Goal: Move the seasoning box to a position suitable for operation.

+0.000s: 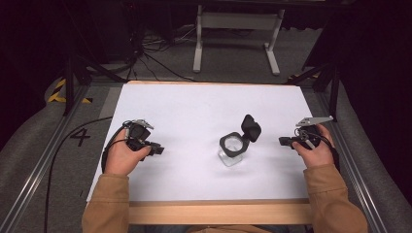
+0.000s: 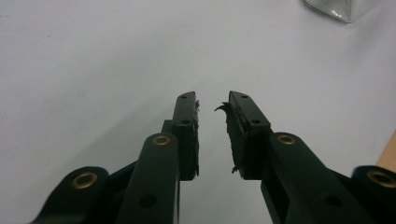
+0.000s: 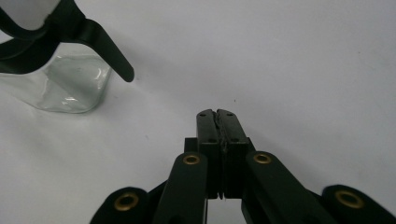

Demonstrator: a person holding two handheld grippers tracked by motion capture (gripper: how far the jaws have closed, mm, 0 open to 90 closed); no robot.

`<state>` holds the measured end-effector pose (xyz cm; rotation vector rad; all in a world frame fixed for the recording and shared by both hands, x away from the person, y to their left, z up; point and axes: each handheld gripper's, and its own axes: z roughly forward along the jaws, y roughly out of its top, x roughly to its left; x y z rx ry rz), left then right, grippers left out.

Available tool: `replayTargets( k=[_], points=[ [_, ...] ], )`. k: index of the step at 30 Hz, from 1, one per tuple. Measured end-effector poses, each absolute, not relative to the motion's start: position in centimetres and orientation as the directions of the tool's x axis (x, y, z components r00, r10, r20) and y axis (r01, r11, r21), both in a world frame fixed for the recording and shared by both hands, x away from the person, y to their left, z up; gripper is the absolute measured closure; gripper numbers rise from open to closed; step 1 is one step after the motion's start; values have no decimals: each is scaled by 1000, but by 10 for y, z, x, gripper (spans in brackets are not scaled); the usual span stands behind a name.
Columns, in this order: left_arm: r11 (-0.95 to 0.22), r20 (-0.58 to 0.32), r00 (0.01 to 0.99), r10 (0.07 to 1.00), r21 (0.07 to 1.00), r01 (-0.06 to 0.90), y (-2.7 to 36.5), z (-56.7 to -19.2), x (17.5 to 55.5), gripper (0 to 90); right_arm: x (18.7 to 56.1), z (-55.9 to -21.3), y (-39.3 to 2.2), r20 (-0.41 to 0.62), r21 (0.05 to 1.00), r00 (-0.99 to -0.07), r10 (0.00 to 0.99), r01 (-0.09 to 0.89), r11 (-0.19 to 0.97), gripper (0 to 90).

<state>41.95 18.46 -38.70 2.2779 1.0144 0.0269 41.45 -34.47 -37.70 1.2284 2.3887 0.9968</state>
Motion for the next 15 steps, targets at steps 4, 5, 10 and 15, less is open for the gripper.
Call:
replayTargets(
  k=[4,5,10,15],
  points=[
    [-492,-229,703,673,571,657,183,-385,418,791,411,-373,-340,63,695,-621,781,589,412,900],
    [-495,-225,708,670,575,652,183,-384,418,800,410,-372,-339,68,699,-626,777,585,411,900],
    [-494,-233,717,656,585,643,177,-379,417,850,407,-370,-338,75,705,-636,768,578,411,900],
    [-515,-220,740,635,594,618,167,-375,419,899,403,-368,-344,92,715,-628,773,582,387,900]
  ],
)
